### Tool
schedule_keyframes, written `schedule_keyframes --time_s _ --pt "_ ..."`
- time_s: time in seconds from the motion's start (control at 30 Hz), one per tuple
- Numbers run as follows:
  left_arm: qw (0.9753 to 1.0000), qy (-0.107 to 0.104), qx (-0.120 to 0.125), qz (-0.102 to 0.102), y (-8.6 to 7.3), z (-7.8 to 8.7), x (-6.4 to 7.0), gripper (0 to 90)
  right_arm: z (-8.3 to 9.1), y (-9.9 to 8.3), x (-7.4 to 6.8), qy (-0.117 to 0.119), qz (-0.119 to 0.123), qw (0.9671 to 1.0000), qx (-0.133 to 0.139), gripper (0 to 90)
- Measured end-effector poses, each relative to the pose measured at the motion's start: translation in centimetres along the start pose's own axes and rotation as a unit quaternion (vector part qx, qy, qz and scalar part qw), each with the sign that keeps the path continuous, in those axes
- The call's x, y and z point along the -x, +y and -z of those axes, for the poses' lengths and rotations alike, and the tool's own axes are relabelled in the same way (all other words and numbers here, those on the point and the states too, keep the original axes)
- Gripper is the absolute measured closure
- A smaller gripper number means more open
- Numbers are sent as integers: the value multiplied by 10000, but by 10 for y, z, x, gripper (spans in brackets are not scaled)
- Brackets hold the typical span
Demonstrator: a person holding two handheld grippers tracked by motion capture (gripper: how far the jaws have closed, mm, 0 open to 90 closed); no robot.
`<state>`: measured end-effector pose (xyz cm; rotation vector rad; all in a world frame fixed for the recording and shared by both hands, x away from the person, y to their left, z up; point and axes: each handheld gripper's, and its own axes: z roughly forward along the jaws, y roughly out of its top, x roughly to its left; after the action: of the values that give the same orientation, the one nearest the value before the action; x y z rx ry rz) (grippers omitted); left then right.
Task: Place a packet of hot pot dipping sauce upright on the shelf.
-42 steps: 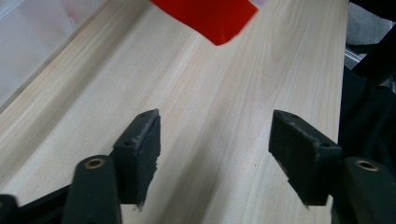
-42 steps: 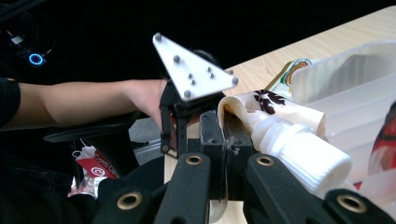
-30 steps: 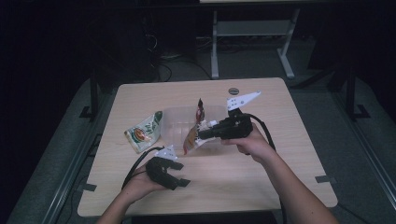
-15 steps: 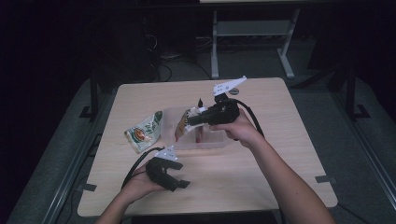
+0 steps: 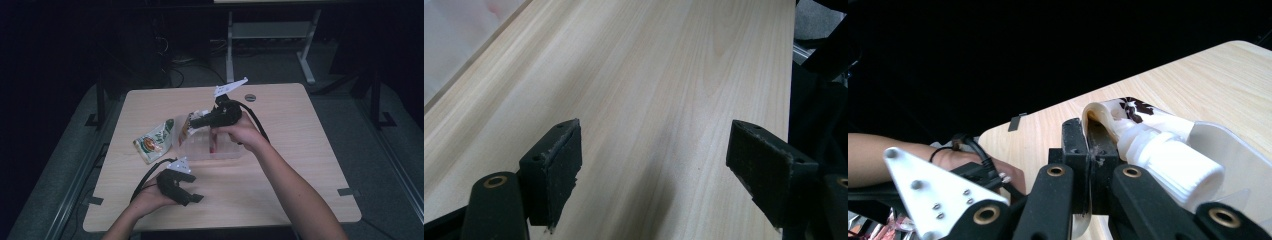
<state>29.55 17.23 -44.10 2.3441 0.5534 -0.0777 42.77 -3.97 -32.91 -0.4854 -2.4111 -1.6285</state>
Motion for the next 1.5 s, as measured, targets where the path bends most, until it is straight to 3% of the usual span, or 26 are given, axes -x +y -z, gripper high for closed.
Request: schedule_keyframes --time_s 0.3,0.9,1.5 --pt "10000 -11 -40 -12 0 -1 1 220 -13 -4 7 -68 -122 9998 -166 894" --pt "9999 -29 -144 -63 0 -3 1 223 -32 -8 9 -310 -122 9981 -519 891" --pt "9997 -42 -204 -87 0 -3 1 223 -36 -7 5 -542 -30 9964 -655 880"
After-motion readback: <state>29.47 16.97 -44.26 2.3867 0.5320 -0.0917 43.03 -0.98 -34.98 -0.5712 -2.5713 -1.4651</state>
